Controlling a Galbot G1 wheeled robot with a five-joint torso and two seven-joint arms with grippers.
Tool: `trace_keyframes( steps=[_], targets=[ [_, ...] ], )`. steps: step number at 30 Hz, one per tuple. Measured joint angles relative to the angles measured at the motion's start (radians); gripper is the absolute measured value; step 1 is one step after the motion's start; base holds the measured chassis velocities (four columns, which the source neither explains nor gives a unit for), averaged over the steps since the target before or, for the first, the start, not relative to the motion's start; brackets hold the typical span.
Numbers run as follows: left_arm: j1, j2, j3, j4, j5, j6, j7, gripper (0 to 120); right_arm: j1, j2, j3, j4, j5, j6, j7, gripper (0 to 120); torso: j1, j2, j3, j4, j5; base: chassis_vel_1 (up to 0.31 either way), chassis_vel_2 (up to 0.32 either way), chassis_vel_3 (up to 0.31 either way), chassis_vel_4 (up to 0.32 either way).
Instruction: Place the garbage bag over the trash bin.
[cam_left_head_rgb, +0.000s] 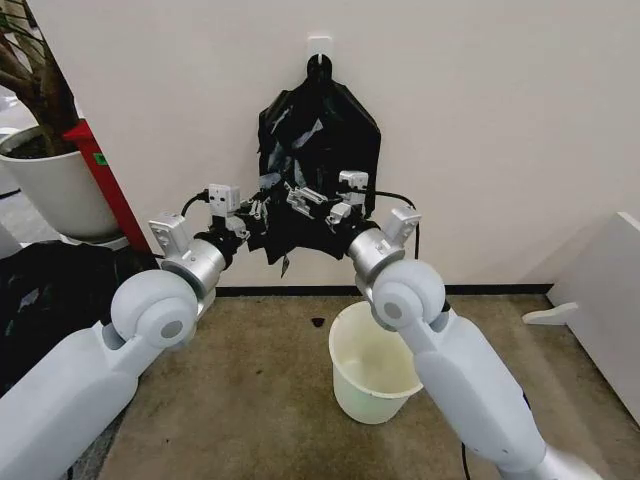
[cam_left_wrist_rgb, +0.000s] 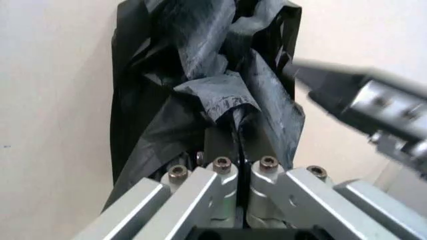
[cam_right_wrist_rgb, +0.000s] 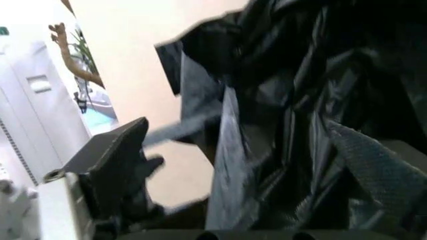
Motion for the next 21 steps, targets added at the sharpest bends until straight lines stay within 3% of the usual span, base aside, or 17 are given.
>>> trace_keyframes(
  steps=[6,13,15,20,21],
  targets=[
    [-0.009,-0.004,0.000,0.000,-0.003,0.000,0.000,0,0.008,0.010,0.002,-0.035,0.070,-0.004,0.031,84,0.000,0.000,0.000,0.0000,0.0000,0.000,0.000,0.000,0.000],
    [-0.009,-0.005,-0.001,-0.005,-0.006,-0.001,0.000,0,0.015,0.012,0.007,-0.063,0.115,-0.004,0.043,53,0.000,0.000,0.000,0.0000,0.0000,0.000,0.000,0.000,0.000],
    [-0.009,-0.005,-0.001,-0.005,-0.006,-0.001,0.000,0,0.015,0.013,0.007,-0.065,0.116,-0.003,0.044,52,0.000,0.000,0.000,0.0001,0.0000,0.000,0.000,0.000,0.000],
    [-0.009,-0.004,-0.003,-0.006,-0.007,-0.004,0.000,0,0.015,0.010,0.010,-0.065,0.129,0.008,0.051,27,0.000,0.000,0.000,0.0001,0.0000,0.000,0.000,0.000,0.000],
    [-0.009,-0.004,-0.003,-0.006,-0.007,-0.004,0.000,0,0.015,0.010,0.010,-0.065,0.129,0.008,0.051,27,0.000,0.000,0.000,0.0001,0.0000,0.000,0.000,0.000,0.000]
  ],
)
